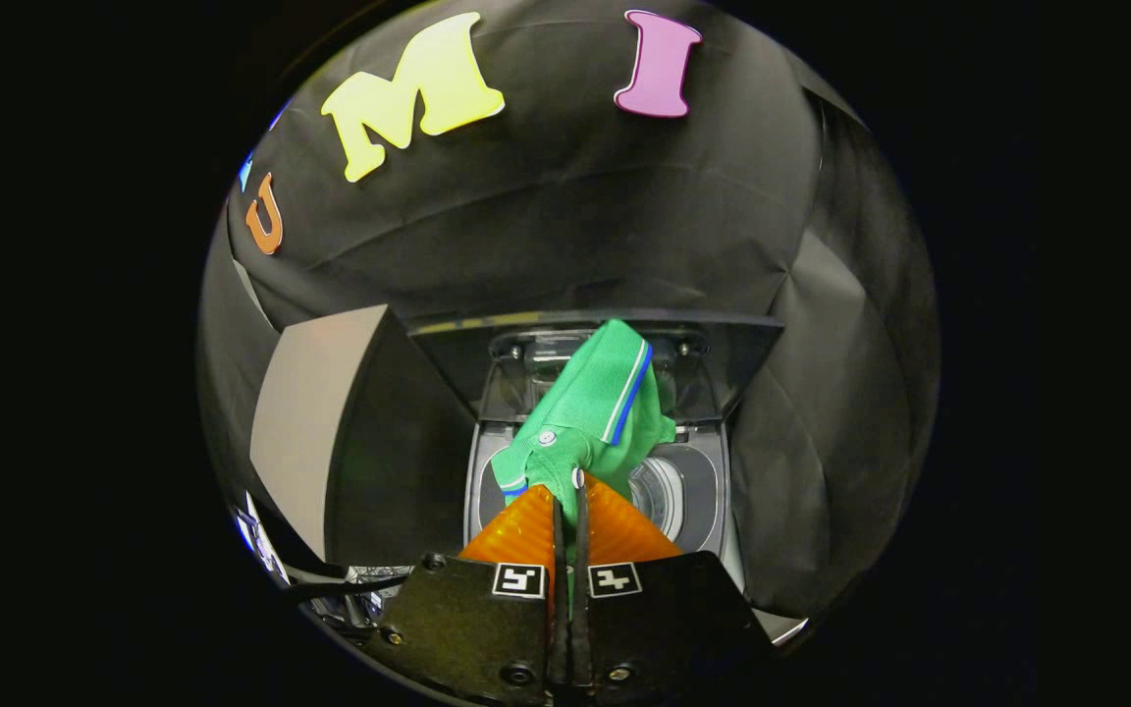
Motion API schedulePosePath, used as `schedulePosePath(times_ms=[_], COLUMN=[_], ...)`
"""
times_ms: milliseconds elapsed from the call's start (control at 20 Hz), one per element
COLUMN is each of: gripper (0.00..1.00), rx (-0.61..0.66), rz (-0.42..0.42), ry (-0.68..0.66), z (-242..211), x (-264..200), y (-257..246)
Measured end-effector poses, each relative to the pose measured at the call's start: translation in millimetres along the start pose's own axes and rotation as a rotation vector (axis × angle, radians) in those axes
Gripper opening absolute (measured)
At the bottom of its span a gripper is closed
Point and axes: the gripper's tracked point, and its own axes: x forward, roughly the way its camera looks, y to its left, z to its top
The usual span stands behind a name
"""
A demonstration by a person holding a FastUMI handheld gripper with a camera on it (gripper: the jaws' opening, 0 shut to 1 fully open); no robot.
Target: Put the clothes into the washing machine and then close the washing machine lid.
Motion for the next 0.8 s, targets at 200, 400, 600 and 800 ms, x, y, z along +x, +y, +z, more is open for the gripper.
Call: schedulePosePath(times_ms=[200, 400, 600, 800], gripper=[0.01, 0.01, 0.01, 0.01], rx=[0.0, 0.005, 0.01, 0.013], rz=[0.014, -0.007, -0.022, -0.072], ry=[0.031, 0.087, 0.082, 0.039], z=[-29.2, -58.8, -74.9, -85.5], x=[34.0, 79.7, 110.4, 146.6], y=[-2.3, -13.4, -24.4, -28.8])
